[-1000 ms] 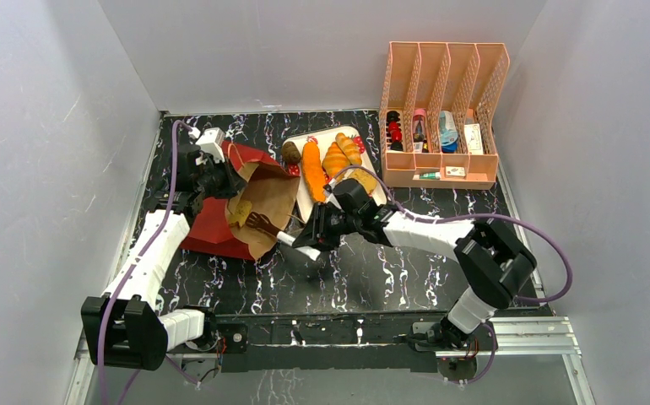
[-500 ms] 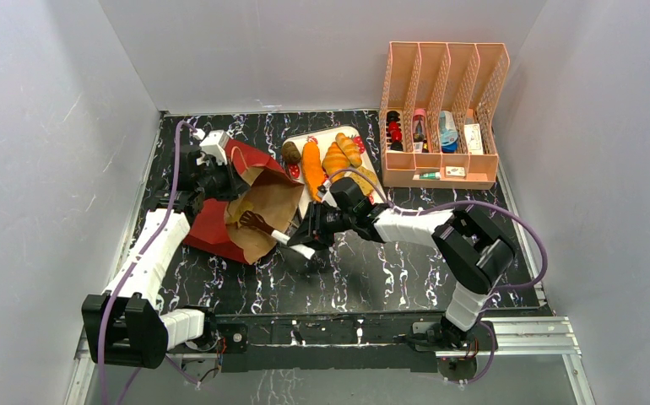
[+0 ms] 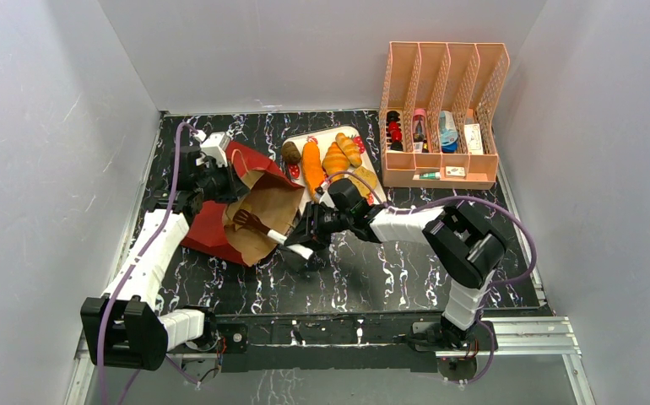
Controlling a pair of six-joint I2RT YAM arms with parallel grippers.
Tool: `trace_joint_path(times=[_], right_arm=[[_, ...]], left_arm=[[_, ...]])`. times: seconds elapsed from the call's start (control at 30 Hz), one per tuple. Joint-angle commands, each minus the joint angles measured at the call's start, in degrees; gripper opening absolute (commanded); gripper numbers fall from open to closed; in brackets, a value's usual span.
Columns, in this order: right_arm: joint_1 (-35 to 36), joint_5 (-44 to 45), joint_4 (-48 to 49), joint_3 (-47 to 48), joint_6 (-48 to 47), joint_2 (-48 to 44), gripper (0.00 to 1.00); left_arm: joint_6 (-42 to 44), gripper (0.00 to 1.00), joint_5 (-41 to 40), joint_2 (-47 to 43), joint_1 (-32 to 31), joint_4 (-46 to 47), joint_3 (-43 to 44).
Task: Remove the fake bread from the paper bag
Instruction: Take out the fake bread from the paper bag.
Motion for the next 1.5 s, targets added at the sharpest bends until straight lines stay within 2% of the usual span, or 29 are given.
trace_joint_path(times=[0.0, 0.6, 0.67, 0.73, 0.8, 0.87, 1.47], right_arm=[[-0.23, -0.91, 4.94, 3.05, 0.41, 1.39, 0.32], [-0.11, -2.92, 19.33, 12.80, 4.89, 16.67, 0.35], [-0.08, -3.59, 20.10, 13.88, 5.45, 17.88, 0.31], [-0.12, -4.19, 20.39, 14.59, 5.58, 18.27, 0.20], [-0.13, -4.49, 20.38, 14.58, 5.42, 17.93, 0.05], [-0.16, -4.59, 20.38, 13.72, 5.41, 16.99, 0.00], [-1.87, -0.89, 17.62, 1.45, 4.50, -0.26, 0.00]], left_arm=[[0.10, 0.00, 2.94, -2.61, 0.03, -1.47, 3.20], [0.44, 0.00, 5.52, -2.35, 0.03, -5.17, 4.95], [0.60, 0.00, 5.50, -2.04, 0.03, -5.36, 5.32], [0.62, 0.00, 5.27, -1.79, 0.03, -5.34, 5.59], [0.57, 0.00, 4.47, -1.74, 0.00, -5.26, 5.79], [0.42, 0.00, 3.54, -1.82, 0.03, -4.96, 5.79], [-0.38, 0.00, -6.86, -3.06, 0.03, -5.20, 4.89]])
